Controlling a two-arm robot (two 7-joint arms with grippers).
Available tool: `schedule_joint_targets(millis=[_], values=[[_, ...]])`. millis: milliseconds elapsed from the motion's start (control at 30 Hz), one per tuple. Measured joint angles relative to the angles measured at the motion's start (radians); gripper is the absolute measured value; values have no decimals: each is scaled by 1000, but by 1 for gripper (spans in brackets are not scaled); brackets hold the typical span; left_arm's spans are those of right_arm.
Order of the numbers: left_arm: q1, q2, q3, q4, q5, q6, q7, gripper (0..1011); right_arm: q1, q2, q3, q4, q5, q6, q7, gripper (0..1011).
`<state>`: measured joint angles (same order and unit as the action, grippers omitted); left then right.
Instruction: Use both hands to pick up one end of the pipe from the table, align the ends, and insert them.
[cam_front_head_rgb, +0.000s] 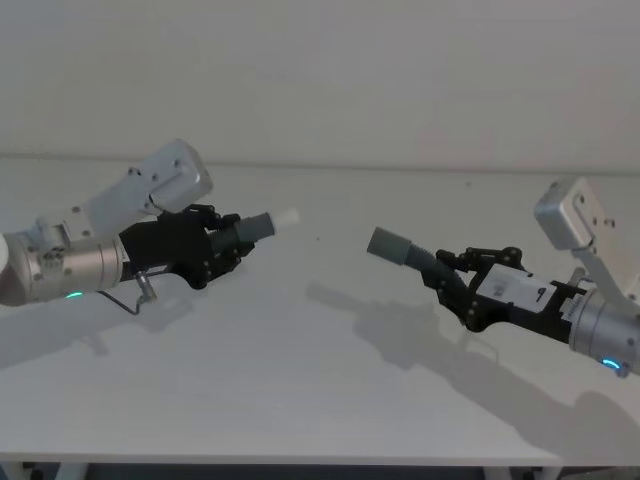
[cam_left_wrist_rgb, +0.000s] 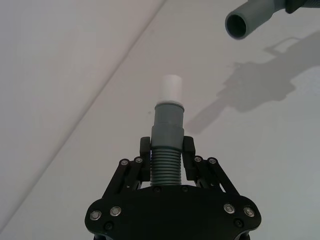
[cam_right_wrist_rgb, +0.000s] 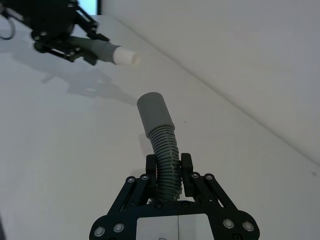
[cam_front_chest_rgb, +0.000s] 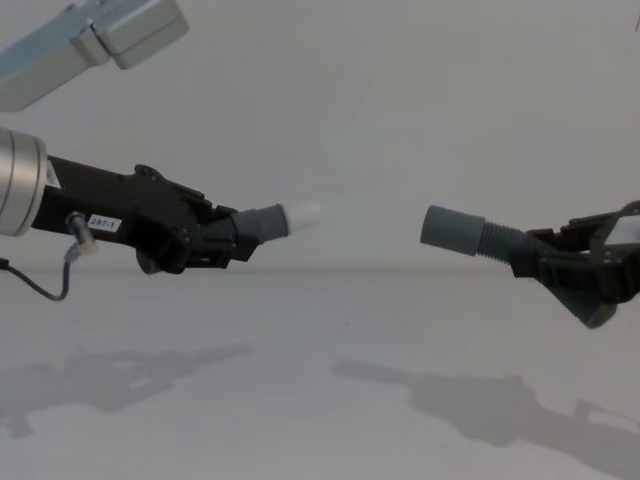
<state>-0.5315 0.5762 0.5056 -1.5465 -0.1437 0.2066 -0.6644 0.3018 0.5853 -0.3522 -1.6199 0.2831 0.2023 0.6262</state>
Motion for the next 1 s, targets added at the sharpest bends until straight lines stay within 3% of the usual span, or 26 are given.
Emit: schedule_joint_targets(millis=[467, 1000], values=[[-28, 37, 30, 10, -29, -64, -105, 364, 3, 49, -29, -5, 16, -77, 88, 290], [-43, 63, 61, 4, -51, -95, -171, 364, 14, 74, -57, -10, 26, -90, 129, 289]])
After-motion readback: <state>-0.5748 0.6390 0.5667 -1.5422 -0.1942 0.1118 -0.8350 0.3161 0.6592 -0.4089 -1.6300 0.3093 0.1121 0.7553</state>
